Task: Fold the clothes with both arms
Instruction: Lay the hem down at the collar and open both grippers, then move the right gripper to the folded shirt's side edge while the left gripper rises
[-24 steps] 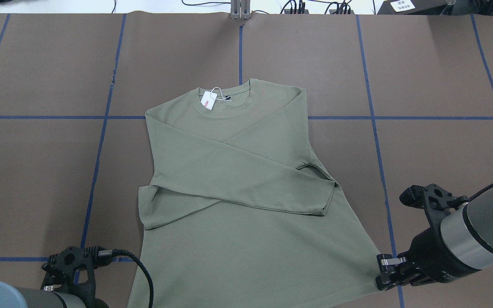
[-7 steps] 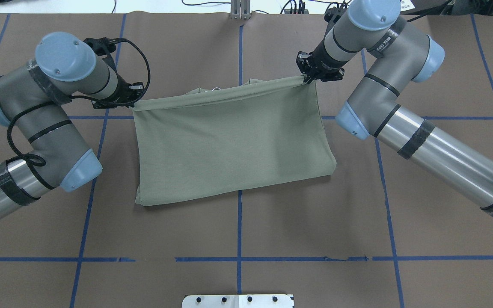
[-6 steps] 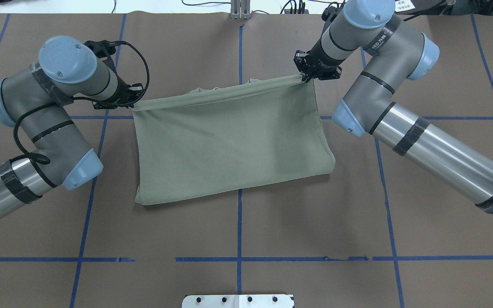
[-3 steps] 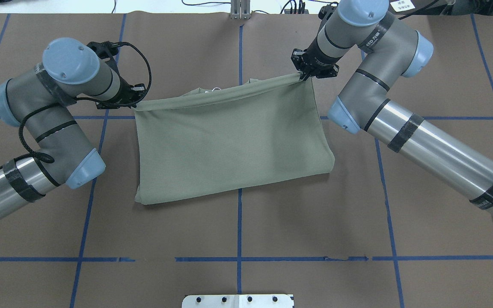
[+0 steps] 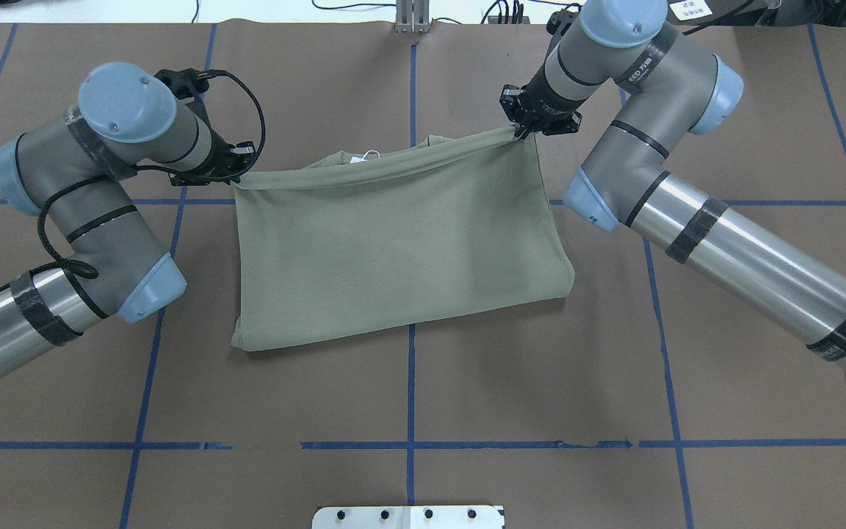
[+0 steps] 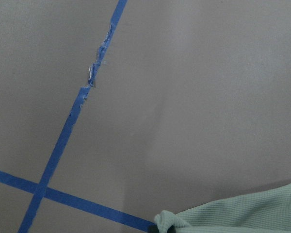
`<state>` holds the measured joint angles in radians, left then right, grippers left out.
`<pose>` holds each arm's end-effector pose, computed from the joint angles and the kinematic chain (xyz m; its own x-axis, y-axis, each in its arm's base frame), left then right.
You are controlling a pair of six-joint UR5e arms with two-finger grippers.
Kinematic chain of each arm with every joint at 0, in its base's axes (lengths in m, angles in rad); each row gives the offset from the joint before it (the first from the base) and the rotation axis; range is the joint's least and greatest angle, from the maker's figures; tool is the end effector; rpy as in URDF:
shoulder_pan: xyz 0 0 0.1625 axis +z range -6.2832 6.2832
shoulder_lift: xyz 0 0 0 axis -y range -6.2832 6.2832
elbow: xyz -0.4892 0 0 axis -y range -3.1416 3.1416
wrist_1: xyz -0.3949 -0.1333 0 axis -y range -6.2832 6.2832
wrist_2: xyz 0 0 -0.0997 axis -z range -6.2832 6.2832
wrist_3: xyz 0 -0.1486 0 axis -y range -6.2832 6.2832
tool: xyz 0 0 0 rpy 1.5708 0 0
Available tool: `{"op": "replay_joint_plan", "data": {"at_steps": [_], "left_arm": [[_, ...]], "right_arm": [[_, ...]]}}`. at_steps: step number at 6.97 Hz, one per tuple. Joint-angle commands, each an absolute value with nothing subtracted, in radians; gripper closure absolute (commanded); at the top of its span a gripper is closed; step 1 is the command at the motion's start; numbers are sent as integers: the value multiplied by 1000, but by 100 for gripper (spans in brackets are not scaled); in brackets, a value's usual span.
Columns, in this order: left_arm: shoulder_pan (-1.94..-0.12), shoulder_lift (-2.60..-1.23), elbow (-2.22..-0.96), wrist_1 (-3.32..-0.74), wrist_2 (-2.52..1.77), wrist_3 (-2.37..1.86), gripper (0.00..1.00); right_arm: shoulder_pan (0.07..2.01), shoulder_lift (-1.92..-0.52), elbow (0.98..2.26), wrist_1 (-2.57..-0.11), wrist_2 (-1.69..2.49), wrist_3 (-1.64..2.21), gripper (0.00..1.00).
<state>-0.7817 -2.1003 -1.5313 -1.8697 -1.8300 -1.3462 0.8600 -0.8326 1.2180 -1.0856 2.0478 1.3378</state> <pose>0.4778 -0.6084 0.4293 0.6104 -0.3026 -0.7320 0.4266 0.9042 -0.0180 -0.5120 -0.6945 0.3847 0.5116 0.2799 0.8124 -0.3351 0.9356 -0.1113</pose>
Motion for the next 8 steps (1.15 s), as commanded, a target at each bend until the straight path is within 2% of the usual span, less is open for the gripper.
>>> {"op": "replay_joint_plan", "data": {"at_steps": [1,3,6,8], "left_arm": [[-785,-2100,-1531,-1867,-1829,-1345,1],[-788,-2100,-1563,-1861,-1830,-1347,1],[-790,-2094,-1678,-1771,-1835,-1354,1],[-787,-2092,-1704,-1746,-1835,-1370,1]], "right_arm": [[859,-856,1224,-1057,2060,1312,0],[827,-940,1331,-1042,2066,1296,0],[734,-1160,1596,-1054,2057,1305,0],[703,-1219,1632,-1054,2054,1305,0]]}}
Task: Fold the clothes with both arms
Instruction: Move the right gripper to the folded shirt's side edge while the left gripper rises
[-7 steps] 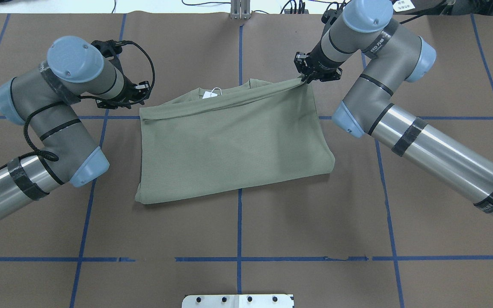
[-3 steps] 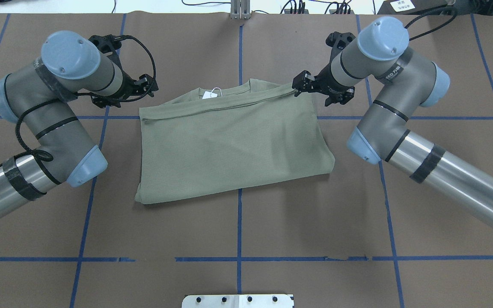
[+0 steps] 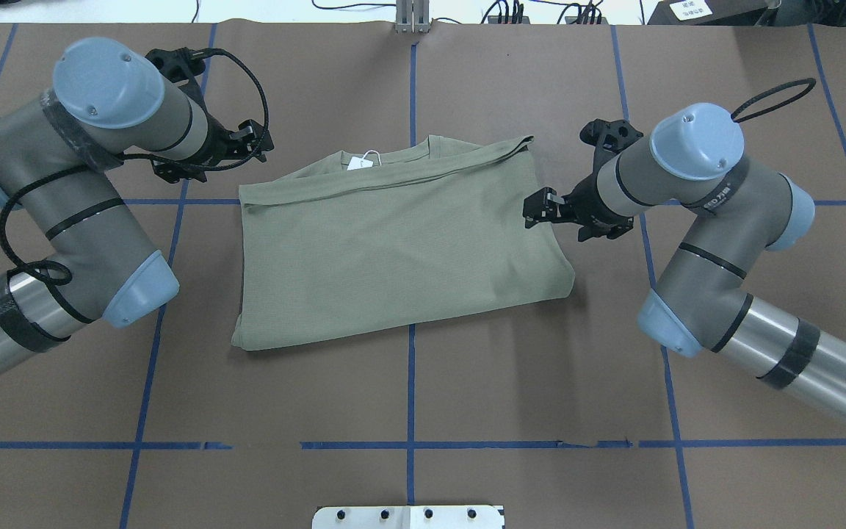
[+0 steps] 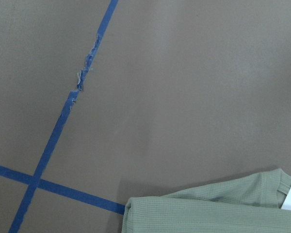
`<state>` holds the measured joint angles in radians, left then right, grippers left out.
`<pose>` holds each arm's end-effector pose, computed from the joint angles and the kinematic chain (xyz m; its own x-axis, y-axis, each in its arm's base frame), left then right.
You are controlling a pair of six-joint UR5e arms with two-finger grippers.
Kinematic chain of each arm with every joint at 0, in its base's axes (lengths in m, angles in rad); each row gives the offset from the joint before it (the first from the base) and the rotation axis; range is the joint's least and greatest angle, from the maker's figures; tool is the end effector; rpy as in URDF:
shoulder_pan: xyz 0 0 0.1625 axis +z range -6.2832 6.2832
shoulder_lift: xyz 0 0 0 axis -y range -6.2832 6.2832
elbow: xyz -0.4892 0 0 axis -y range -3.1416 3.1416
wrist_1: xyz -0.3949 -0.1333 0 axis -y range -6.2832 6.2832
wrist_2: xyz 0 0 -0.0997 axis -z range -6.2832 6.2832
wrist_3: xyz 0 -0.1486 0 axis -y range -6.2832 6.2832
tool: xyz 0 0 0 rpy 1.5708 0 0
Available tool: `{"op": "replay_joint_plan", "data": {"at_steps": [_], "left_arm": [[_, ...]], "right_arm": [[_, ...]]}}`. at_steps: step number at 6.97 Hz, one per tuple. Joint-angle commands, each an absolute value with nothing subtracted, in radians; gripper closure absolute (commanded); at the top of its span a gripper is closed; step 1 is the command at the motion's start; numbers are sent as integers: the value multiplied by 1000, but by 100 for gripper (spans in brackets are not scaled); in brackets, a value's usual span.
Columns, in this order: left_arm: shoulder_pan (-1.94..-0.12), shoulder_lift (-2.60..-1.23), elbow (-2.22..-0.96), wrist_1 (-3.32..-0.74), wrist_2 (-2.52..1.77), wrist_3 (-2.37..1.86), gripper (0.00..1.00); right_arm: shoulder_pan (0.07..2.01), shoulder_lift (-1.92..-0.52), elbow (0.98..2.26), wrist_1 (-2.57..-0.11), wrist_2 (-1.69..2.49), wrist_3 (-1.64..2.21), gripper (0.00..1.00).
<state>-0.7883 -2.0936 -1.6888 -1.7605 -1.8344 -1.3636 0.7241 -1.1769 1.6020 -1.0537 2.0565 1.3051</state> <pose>0.4504 -0.5872 0.3734 0.5783 -0.3000 -0.7586 0.4395 0.8980 -0.0201 -0.4913 -0.5198 0.4480 0.5046 0.1362 0.8525 -0.1767 0.9829 -0.0525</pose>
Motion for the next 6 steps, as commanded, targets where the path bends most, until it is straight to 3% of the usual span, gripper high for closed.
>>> {"op": "replay_joint_plan", "data": {"at_steps": [1,3,4,5,6], "left_arm": [[-787,-2089,-1704,-1747,-1835,-1371,1],[-787,-2086,-1704,-1747,-1835,-1371,1],[-787,-2086,-1704,-1747,-1835,-1371,1],[-787,-2086,-1704,-1747,-1835,-1371,1],[-787,-2088,-1706,-1747,-1835,-1371,1]], "right_arm": [[677,-1226,1628,-1054,2048,1305,0],[638,-1218,1615,-1055,2037,1305,5],[640,-1219,1618,-1054,2040,1304,45],[643,-1221,1624,-1054,2040,1304,98],[646,-1221,1624,-1055,2045,1304,100]]}}
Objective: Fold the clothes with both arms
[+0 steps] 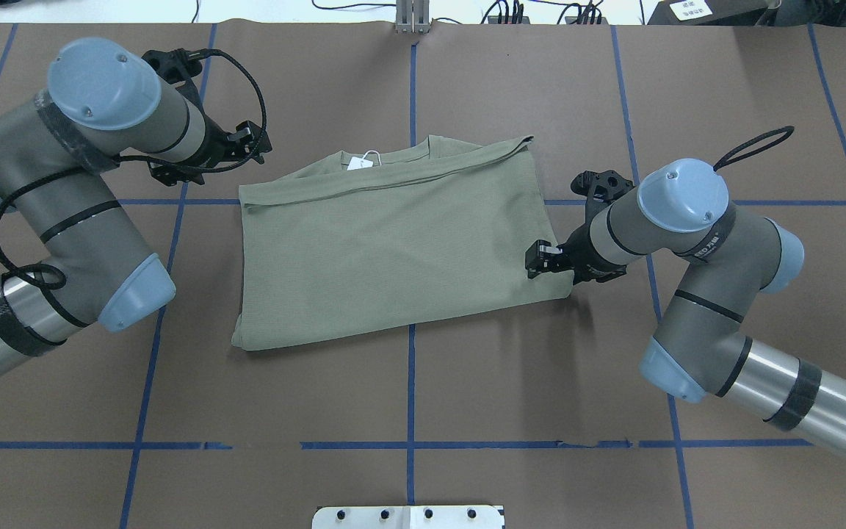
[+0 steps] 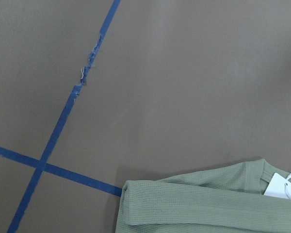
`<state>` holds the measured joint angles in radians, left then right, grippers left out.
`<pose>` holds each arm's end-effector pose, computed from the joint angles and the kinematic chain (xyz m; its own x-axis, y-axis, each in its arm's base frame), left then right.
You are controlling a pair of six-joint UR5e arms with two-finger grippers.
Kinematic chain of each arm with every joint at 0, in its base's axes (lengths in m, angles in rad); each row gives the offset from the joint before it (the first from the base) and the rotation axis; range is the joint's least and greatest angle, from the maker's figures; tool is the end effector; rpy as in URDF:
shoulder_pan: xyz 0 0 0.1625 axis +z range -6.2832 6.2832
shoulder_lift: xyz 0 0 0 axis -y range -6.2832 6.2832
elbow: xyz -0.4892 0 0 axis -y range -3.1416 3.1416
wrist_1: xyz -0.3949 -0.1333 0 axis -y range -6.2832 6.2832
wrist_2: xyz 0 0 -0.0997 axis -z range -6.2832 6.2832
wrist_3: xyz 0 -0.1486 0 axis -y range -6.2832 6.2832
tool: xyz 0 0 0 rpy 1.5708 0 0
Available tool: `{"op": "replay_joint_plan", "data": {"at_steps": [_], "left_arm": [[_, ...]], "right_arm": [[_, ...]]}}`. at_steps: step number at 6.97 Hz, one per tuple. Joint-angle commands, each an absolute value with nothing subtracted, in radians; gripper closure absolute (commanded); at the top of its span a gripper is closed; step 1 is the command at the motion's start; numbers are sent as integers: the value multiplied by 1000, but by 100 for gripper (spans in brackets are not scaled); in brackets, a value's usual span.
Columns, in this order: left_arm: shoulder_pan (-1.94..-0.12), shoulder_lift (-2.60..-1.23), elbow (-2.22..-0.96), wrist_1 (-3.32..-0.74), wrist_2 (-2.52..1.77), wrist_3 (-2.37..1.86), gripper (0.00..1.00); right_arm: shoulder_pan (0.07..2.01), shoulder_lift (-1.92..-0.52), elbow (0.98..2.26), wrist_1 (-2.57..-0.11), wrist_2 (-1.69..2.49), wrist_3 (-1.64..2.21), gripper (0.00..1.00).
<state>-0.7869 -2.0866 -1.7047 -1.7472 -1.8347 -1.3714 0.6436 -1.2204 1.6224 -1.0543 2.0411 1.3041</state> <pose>0.4476 -0.5829 0.3731 0.5776 -0.3085 -0.7558 0.4426 0.8963 -0.0276 -0.5181 -0.4711 0.4686 0.5335 0.1065 0.8391 -0.1102 0.9923 -0.0559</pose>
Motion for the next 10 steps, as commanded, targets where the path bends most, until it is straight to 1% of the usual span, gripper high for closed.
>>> {"op": "replay_joint_plan", "data": {"at_steps": [1,3,4,6,8,9,10], "left_arm": [[-787,-2091,-1706,-1747,-1836,-1373,1],[-785,-2094,-1706,-1749,-1835,-1373,1],[-785,-2094,-1706,-1747,-1832,-1373,1],[-785,-2089,-1715,-1747,-1829,-1373,1],[-785,-2088,-1720,-1746,-1806,-1373,1],[-781,-2088,-1721,-1746,-1798,-1373,1],[-781,-2086,-1721,-1746,-1792,-1373,1]], "right_arm": [[647,-1223,1624,-1055,2051,1304,100],[649,-1236,1646,-1055,2054,1304,100],[643,-1300,1710,-1055,2056,1304,100],[563,-1472,1883,-1060,2065,1313,100],[406,-1618,2073,-1109,2066,1421,100],[306,-1690,2138,-1111,2068,1460,100],[205,-1733,2151,-1111,2065,1498,100]]}}
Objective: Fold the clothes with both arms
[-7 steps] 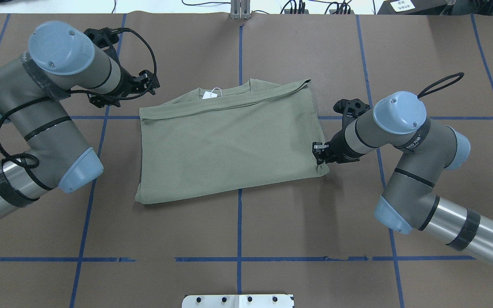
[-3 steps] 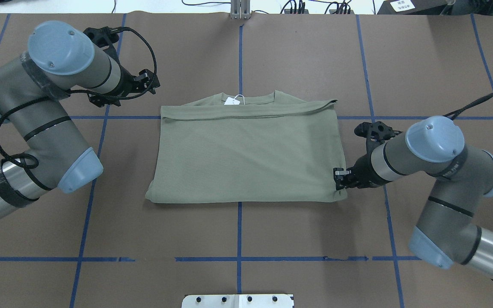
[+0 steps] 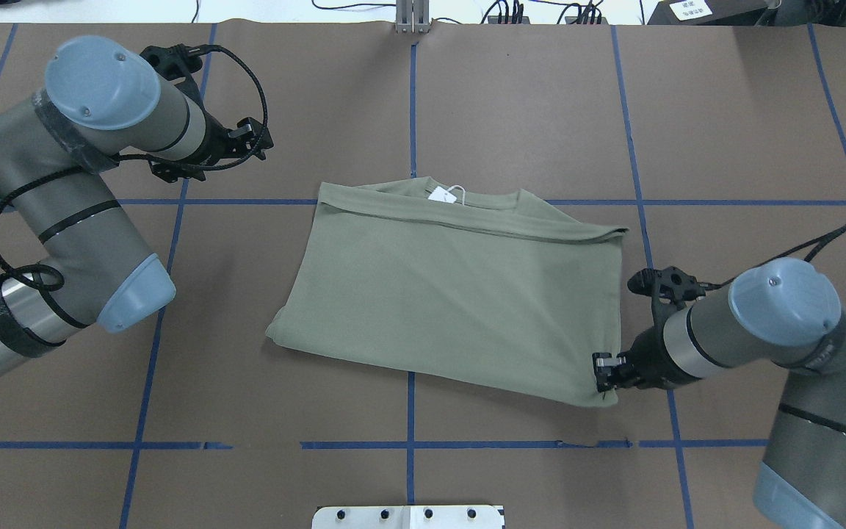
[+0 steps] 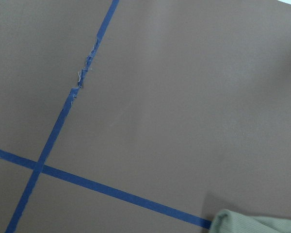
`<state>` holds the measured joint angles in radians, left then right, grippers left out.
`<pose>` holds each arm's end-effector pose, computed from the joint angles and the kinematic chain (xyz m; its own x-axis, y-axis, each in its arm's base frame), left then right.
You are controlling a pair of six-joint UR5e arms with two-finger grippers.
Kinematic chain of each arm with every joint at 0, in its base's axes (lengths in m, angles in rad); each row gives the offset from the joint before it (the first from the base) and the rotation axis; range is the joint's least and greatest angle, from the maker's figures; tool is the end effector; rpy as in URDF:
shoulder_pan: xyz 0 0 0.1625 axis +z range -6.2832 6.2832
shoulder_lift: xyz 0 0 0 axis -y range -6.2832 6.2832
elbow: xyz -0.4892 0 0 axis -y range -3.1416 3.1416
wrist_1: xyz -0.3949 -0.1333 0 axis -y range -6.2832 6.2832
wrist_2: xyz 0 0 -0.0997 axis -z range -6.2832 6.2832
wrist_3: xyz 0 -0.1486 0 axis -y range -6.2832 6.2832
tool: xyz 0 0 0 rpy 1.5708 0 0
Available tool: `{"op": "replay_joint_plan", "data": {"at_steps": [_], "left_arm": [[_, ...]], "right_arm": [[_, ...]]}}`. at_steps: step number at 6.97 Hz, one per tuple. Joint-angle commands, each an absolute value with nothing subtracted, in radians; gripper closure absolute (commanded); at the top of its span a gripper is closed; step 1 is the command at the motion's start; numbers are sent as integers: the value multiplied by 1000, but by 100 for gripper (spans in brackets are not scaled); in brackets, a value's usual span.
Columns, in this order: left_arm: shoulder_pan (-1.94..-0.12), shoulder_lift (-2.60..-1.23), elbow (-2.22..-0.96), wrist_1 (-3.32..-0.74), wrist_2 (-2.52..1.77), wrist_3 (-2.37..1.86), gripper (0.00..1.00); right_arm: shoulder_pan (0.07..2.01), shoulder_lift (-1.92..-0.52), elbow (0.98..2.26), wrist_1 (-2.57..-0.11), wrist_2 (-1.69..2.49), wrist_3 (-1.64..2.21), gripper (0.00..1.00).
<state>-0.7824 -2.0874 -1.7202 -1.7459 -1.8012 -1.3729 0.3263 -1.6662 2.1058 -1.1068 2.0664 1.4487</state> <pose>0.4452 -0.5826 0.3660 0.5748 -0.3014 -0.7608 0.4616 0.8871 -0.0027 -0.4300 -0.2116 0.4840 0.5730 0.0808 0.8155 0.1427 0.9701 -0.1964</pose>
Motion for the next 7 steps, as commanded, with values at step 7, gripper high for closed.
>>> {"op": "replay_joint_plan", "data": {"at_steps": [7], "left_arm": [[-493,-2052,-1839,-1743,-1821,-1594,1]], "right_arm": [[507,-1637,2187,-1104,2052,1583,0]]}}
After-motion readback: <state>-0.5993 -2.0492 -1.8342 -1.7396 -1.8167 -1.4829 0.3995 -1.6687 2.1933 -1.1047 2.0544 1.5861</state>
